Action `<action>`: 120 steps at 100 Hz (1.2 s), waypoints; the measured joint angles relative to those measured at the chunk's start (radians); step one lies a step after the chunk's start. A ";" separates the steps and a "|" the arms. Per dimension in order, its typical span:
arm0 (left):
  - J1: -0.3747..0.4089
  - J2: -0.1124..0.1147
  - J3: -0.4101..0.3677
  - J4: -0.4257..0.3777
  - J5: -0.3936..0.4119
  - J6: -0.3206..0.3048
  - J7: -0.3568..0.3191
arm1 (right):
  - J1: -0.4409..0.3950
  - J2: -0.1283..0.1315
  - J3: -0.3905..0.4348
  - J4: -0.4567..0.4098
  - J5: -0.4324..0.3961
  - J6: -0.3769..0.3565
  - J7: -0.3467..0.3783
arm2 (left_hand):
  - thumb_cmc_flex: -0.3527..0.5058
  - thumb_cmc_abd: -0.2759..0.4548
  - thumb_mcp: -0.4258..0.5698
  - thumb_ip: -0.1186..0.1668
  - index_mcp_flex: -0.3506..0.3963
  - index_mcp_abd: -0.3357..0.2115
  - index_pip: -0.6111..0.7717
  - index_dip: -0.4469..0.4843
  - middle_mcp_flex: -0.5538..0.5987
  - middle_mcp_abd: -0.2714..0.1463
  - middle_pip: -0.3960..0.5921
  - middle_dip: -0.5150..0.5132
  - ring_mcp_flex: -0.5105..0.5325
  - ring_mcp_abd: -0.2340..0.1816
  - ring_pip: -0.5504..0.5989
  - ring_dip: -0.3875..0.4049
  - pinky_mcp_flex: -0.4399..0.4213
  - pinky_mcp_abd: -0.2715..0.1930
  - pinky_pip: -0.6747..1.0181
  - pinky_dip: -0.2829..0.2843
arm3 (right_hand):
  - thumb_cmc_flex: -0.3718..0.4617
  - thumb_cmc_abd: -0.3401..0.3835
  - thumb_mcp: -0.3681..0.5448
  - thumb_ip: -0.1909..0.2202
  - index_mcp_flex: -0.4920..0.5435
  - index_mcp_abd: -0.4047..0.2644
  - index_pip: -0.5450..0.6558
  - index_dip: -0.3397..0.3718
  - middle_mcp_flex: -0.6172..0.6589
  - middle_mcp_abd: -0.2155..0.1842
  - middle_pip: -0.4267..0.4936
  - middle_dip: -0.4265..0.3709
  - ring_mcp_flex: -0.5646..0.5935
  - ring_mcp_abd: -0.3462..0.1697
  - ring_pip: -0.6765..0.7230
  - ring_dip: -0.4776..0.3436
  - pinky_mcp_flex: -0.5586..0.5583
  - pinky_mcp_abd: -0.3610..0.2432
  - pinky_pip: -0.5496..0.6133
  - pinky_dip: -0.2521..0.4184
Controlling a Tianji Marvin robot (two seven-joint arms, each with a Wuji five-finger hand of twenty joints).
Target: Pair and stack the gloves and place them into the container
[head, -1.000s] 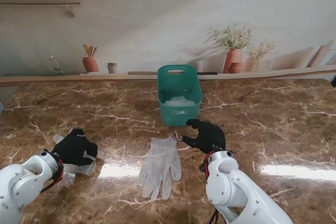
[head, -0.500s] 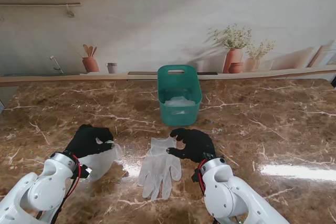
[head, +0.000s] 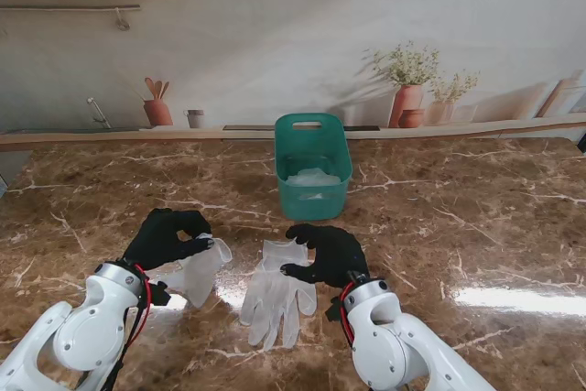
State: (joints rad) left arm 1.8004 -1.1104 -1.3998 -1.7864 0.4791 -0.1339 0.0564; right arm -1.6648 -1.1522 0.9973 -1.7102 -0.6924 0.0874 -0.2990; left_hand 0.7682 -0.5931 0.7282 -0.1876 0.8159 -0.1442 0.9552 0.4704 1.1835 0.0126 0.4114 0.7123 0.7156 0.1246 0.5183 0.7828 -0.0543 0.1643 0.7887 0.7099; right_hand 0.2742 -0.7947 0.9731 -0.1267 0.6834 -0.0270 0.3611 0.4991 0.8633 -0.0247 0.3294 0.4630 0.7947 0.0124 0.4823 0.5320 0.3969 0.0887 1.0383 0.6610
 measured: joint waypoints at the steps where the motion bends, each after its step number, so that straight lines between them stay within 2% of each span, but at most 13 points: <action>1: 0.001 -0.001 0.002 -0.003 -0.001 0.003 0.003 | -0.001 0.000 0.000 -0.001 -0.001 -0.002 -0.001 | 0.000 0.000 0.000 0.000 0.000 0.000 0.000 0.000 0.000 0.000 0.000 0.000 0.000 0.000 0.000 0.000 0.000 0.000 0.000 0.000 | -0.003 -0.006 -0.002 -0.001 -0.007 0.006 -0.002 0.006 -0.009 0.000 0.011 0.001 -0.002 0.000 -0.017 0.000 -0.007 0.000 -0.003 0.000; 17: 0.008 -0.011 0.030 -0.044 -0.009 0.017 0.025 | -0.016 0.006 -0.017 -0.020 -0.022 -0.029 -0.014 | 0.000 0.000 0.000 0.000 0.000 0.008 -0.010 0.000 0.010 0.000 0.002 -0.003 0.000 0.000 0.000 0.000 0.000 0.000 0.000 0.000 | -0.077 -0.048 0.054 -0.025 -0.115 0.062 -0.039 0.041 -0.130 0.000 0.004 0.020 -0.100 -0.007 -0.034 0.007 -0.058 -0.003 -0.056 0.013; 27: 0.011 -0.015 0.053 -0.068 -0.037 0.038 0.043 | -0.019 0.005 -0.042 -0.024 -0.022 -0.034 -0.059 | 0.001 -0.009 0.000 0.000 0.000 0.009 -0.010 0.000 0.010 0.000 0.002 -0.009 0.000 0.000 0.000 0.000 0.000 0.000 0.009 0.000 | -0.113 -0.058 0.069 -0.034 -0.144 0.082 -0.050 0.067 -0.173 0.004 0.019 0.040 -0.124 -0.008 -0.031 0.006 -0.070 -0.004 -0.077 0.027; 49: 0.013 -0.026 0.095 -0.098 -0.074 0.059 0.072 | -0.008 -0.014 -0.106 -0.015 -0.033 0.007 -0.159 | 0.001 -0.009 0.000 0.000 0.012 0.019 -0.011 0.000 0.034 0.001 0.003 -0.029 0.025 0.002 0.001 0.002 0.000 0.000 0.027 0.000 | -0.114 -0.057 0.069 -0.034 -0.194 0.117 -0.051 0.115 -0.253 0.022 0.076 0.075 -0.177 -0.008 0.007 0.027 -0.089 -0.004 -0.077 0.050; 66: 0.014 -0.031 0.118 -0.103 -0.070 0.044 0.092 | -0.008 -0.033 -0.110 -0.022 0.064 0.001 -0.129 | 0.003 -0.019 0.000 0.000 0.012 0.019 -0.011 -0.001 0.034 0.001 0.002 -0.039 0.025 0.002 0.001 0.003 0.000 0.000 0.029 0.001 | -0.114 -0.047 0.069 -0.034 -0.193 0.130 -0.051 0.128 -0.251 0.034 0.130 0.106 -0.176 -0.008 0.070 0.074 -0.091 -0.003 -0.077 0.059; 78: 0.015 -0.032 0.132 -0.104 -0.057 0.022 0.103 | -0.014 -0.039 -0.110 -0.035 0.089 -0.001 -0.124 | 0.001 -0.030 0.001 0.000 0.026 0.019 -0.011 -0.014 0.034 0.001 0.002 -0.052 0.026 0.002 0.014 0.006 0.000 0.000 0.030 0.009 | -0.114 -0.047 0.069 -0.034 -0.085 0.088 0.012 0.166 -0.135 0.023 0.223 0.197 -0.152 -0.008 0.158 0.137 -0.066 0.001 -0.075 0.077; 93: 0.015 -0.034 0.145 -0.104 -0.052 0.011 0.113 | -0.017 -0.044 -0.110 -0.040 0.079 -0.012 -0.145 | 0.001 -0.033 0.001 0.000 0.036 0.017 -0.012 -0.036 0.034 0.001 0.020 -0.045 0.026 0.002 0.025 0.011 0.000 0.000 0.030 0.009 | -0.096 -0.047 0.064 -0.035 0.076 0.004 0.139 0.245 0.053 -0.015 0.311 0.312 -0.028 -0.010 0.285 0.210 0.010 0.012 0.037 0.136; 102: 0.014 -0.035 0.149 -0.102 -0.051 0.005 0.118 | -0.017 -0.049 -0.113 -0.040 0.076 -0.008 -0.176 | 0.001 -0.040 0.001 0.000 0.036 0.016 -0.012 -0.046 0.034 0.001 0.021 -0.044 0.026 0.002 0.025 0.011 0.000 -0.004 0.030 0.009 | -0.082 -0.049 0.064 -0.035 0.134 -0.032 0.203 0.305 0.117 -0.031 0.344 0.339 0.010 -0.019 0.335 0.223 0.040 0.021 0.101 0.161; 111: 0.013 -0.037 0.153 -0.100 -0.050 0.002 0.125 | -0.018 -0.054 -0.113 -0.040 0.078 -0.003 -0.183 | 0.001 -0.040 0.001 0.000 0.036 0.015 -0.012 -0.047 0.034 0.001 0.021 -0.044 0.026 0.002 0.025 0.012 0.000 -0.006 0.030 0.009 | 0.021 -0.033 0.046 -0.035 0.198 -0.058 0.237 0.322 0.190 -0.037 0.345 0.345 0.074 -0.025 0.356 0.224 0.080 0.025 0.155 0.175; 113: 0.013 -0.037 0.154 -0.100 -0.052 0.002 0.127 | -0.018 -0.055 -0.113 -0.039 0.078 -0.002 -0.192 | 0.001 -0.041 0.001 0.000 0.036 0.015 -0.012 -0.047 0.034 0.001 0.021 -0.044 0.026 0.002 0.025 0.012 0.000 -0.006 0.030 0.009 | 0.053 -0.029 0.036 -0.044 0.210 -0.072 0.273 0.313 0.212 -0.042 0.345 0.345 0.092 -0.025 0.359 0.224 0.089 0.025 0.166 0.178; 116: 0.014 -0.038 0.155 -0.100 -0.057 0.002 0.131 | -0.018 -0.057 -0.116 -0.037 0.077 -0.002 -0.215 | 0.001 -0.041 0.001 0.000 0.036 0.015 -0.012 -0.048 0.034 0.001 0.021 -0.044 0.026 0.002 0.025 0.012 0.000 -0.006 0.030 0.009 | 0.103 -0.027 0.024 -0.086 0.209 -0.092 0.343 0.247 0.246 -0.044 0.344 0.345 0.118 -0.027 0.367 0.224 0.100 0.025 0.183 0.185; 117: 0.014 -0.038 0.156 -0.100 -0.058 0.002 0.132 | -0.017 -0.058 -0.117 -0.037 0.077 -0.002 -0.223 | 0.001 -0.041 0.001 0.000 0.036 0.015 -0.012 -0.048 0.034 0.001 0.021 -0.044 0.026 0.002 0.025 0.012 0.000 -0.006 0.030 0.009 | 0.140 -0.026 0.018 -0.103 0.209 -0.108 0.399 0.190 0.266 -0.046 0.343 0.345 0.134 -0.028 0.370 0.224 0.109 0.025 0.195 0.186; 120: 0.015 -0.040 0.157 -0.100 -0.062 0.002 0.135 | -0.016 -0.061 -0.121 -0.033 0.076 -0.002 -0.248 | 0.001 -0.041 0.001 0.000 0.036 0.015 -0.012 -0.049 0.034 0.001 0.021 -0.044 0.026 0.002 0.025 0.012 0.000 -0.006 0.030 0.009 | 0.174 -0.017 0.017 -0.106 0.209 -0.126 0.478 0.112 0.298 -0.047 0.333 0.345 0.149 -0.028 0.374 0.224 0.118 0.025 0.216 0.186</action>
State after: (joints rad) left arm 1.8155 -1.1499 -1.2428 -1.8862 0.4171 -0.1316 0.1914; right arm -1.6812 -1.2129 0.8759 -1.7435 -0.6165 0.0853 -0.5467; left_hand 0.7692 -0.6337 0.7288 -0.1876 0.8518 -0.1289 0.9435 0.4209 1.2174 0.0138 0.4321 0.6681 0.7416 0.1265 0.5435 0.7947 -0.0547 0.1581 0.8185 0.7194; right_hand 0.4480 -0.8113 0.9898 -0.2330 0.8927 -0.1530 0.8395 0.6116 1.1615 -0.0713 0.6627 0.8078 0.9433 -0.0161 0.8563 0.7560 0.5150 0.1137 1.2539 0.8470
